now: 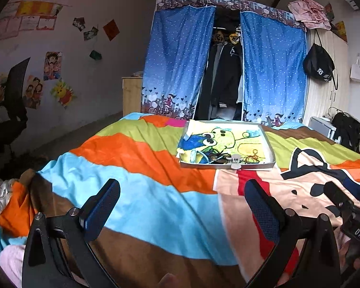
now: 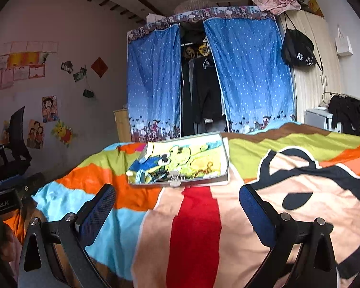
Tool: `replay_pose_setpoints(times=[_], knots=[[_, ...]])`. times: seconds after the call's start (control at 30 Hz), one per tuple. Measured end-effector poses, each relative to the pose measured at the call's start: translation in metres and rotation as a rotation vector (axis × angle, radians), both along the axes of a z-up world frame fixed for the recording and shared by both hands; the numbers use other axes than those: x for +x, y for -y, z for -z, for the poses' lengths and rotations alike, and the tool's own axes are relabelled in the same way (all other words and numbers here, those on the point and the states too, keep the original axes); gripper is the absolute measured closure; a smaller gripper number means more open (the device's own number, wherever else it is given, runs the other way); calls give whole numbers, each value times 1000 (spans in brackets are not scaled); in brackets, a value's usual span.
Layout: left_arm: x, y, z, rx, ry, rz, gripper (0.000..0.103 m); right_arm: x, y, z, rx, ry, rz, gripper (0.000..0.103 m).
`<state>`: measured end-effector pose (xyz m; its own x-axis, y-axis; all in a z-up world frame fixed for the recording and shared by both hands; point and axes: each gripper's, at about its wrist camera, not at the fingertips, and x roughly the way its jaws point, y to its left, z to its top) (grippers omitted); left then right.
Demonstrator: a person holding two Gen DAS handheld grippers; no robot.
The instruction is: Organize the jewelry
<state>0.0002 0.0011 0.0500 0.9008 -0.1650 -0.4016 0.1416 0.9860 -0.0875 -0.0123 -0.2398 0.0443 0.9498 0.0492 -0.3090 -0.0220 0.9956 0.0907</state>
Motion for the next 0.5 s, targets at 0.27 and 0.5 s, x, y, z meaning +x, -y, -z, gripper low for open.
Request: replay_pose_setpoints(times=[0.27,0.5], knots=[[-5,-11,16,-26,-8,-13,2,-9,-20,16,-45,-25,-23,0],[-5,-14,27,-28,-42,-17,2,-12,-23,20,-63,-20,9,0]])
